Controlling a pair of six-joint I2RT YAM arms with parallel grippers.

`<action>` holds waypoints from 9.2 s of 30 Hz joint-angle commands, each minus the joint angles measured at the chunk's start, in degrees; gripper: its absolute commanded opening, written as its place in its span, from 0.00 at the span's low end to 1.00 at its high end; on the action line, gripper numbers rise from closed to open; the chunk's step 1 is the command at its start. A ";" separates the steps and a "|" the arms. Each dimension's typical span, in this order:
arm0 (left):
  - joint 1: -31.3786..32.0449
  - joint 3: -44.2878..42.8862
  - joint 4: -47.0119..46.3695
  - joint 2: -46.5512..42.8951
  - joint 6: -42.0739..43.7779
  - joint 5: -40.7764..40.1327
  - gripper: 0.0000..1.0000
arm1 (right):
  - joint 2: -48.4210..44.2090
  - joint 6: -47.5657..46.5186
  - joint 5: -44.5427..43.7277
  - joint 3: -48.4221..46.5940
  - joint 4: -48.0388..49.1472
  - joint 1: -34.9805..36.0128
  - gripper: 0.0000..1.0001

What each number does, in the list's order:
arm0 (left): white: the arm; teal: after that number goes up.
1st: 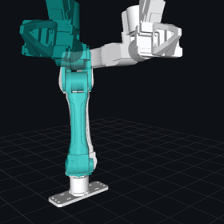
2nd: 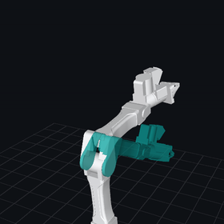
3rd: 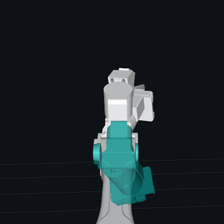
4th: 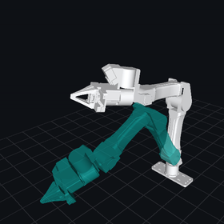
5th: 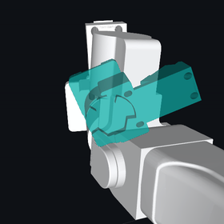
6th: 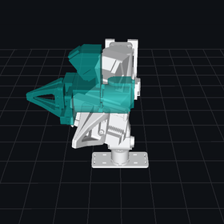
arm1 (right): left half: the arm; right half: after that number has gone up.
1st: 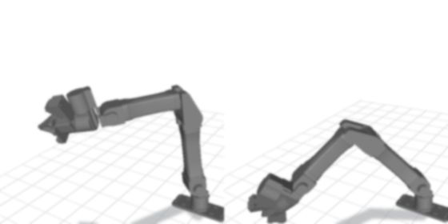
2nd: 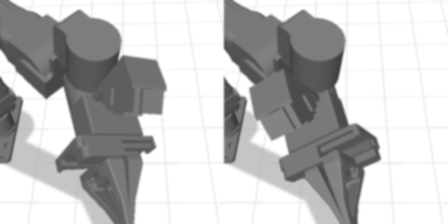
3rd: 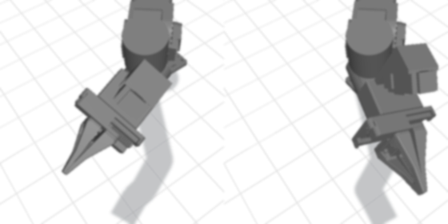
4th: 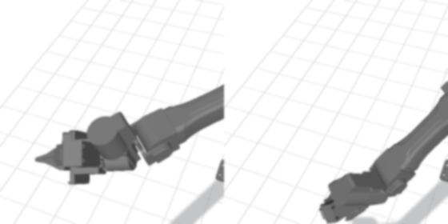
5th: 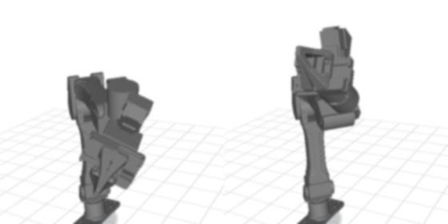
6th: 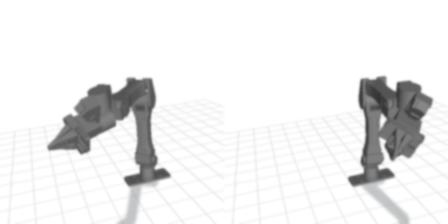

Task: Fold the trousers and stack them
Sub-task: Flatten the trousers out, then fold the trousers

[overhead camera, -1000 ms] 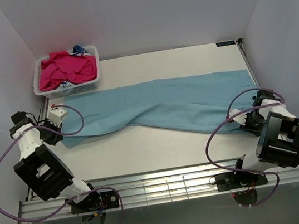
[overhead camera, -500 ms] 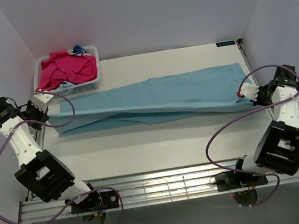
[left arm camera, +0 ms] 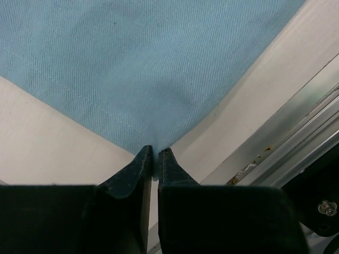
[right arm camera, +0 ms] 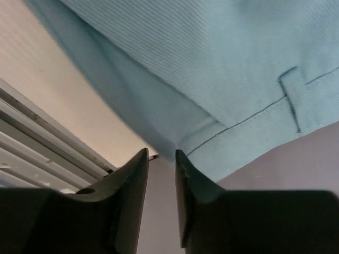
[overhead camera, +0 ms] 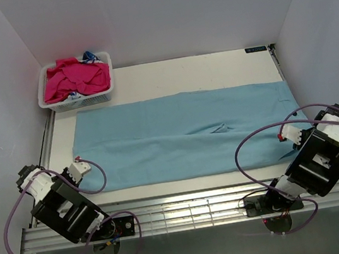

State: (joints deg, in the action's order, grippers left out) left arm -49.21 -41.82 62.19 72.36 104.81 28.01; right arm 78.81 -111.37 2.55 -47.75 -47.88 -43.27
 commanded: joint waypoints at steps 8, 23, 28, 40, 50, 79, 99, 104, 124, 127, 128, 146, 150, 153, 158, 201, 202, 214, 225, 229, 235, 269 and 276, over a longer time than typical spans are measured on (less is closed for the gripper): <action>-0.36 -17.66 7.15 4.27 0.31 7.57 0.62 | -1.21 0.88 7.64 -11.64 -9.06 1.60 0.71; 20.81 -22.17 -14.90 20.01 -44.60 6.81 0.65 | 21.04 45.18 7.75 -25.57 -5.49 25.14 0.48; 20.91 -16.64 -19.21 23.88 -44.27 -0.31 0.54 | 21.04 47.30 3.53 -14.86 0.32 28.59 0.46; 16.43 -21.95 -9.04 22.92 -34.14 4.54 0.55 | 12.69 38.59 5.59 -10.58 -2.11 28.68 0.52; 25.28 -40.53 -34.57 30.38 -69.12 16.41 0.65 | 30.77 59.15 18.64 -51.81 -7.49 29.90 0.62; 26.54 -26.38 -32.93 39.27 -61.59 -6.21 0.21 | 38.18 56.00 9.67 -33.19 -1.33 41.42 0.38; 24.69 -37.63 -28.44 30.39 -51.73 17.60 0.86 | 53.64 31.40 3.95 -70.19 -9.78 28.41 0.83; 23.64 -37.72 -28.10 28.72 -51.12 22.43 0.85 | 59.52 28.59 3.70 -73.98 -9.42 27.97 0.82; 24.25 -71.37 3.11 56.66 -6.12 17.61 0.79 | 55.49 18.47 2.02 -61.68 -10.04 28.41 0.08; 24.77 -73.31 2.93 59.74 -5.41 16.73 0.79 | 54.62 18.56 2.11 -61.33 -10.04 28.68 0.08; 25.04 -73.66 2.85 61.13 -4.80 15.42 0.79 | 54.35 18.65 2.29 -61.06 -9.78 28.68 0.08; 25.83 -68.49 10.93 66.42 2.59 -3.21 0.35 | 49.08 18.56 3.43 -57.99 -8.90 28.85 0.08; 25.74 -68.48 9.01 65.55 1.10 -3.58 0.05 | 47.85 20.05 4.83 -58.51 -7.85 28.59 0.08; 25.83 -69.53 4.80 63.01 -2.85 -1.04 0.00 | 47.58 23.03 6.76 -60.35 -7.67 28.41 0.08; 25.31 -69.89 2.14 57.82 -4.27 4.68 0.00 | 45.12 23.40 8.09 -59.32 -6.35 27.54 0.08; 26.27 -80.26 17.52 73.63 4.70 -1.02 0.51 | 38.00 14.87 7.82 -49.99 -3.10 27.71 0.08; 26.18 -79.82 17.52 73.80 4.35 -1.29 0.40 | 37.83 14.69 7.74 -49.73 -2.92 27.71 0.08; 26.27 -76.22 13.31 65.48 -0.57 2.04 0.00 | 35.98 17.06 9.41 -52.18 -1.70 25.95 0.08; 25.92 -64.08 -28.25 50.95 -20.34 7.14 0.00 | 35.54 27.17 11.51 -52.62 11.57 24.19 0.08; 25.92 -66.37 -35.46 51.30 -27.55 7.58 0.00 | 36.07 29.10 12.39 -53.15 15.00 24.28 0.08; 25.83 -68.90 -47.07 52.88 -36.52 6.45 0.00 | 39.05 34.99 12.22 -57.98 18.69 24.37 0.08; 17.05 -30.69 -53.52 17.39 -42.33 15.47 0.00 | 27.29 32.89 24.60 -48.50 22.39 16.55 0.08; 11.86 -27.89 -40.49 8.43 -39.52 24.01 0.00 | 20.08 28.32 29.00 -39.71 21.51 11.63 0.08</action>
State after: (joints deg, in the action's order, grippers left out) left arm -33.58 -71.07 18.00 87.33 63.00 50.52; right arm 103.50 -79.53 32.21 -88.82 -28.80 -27.42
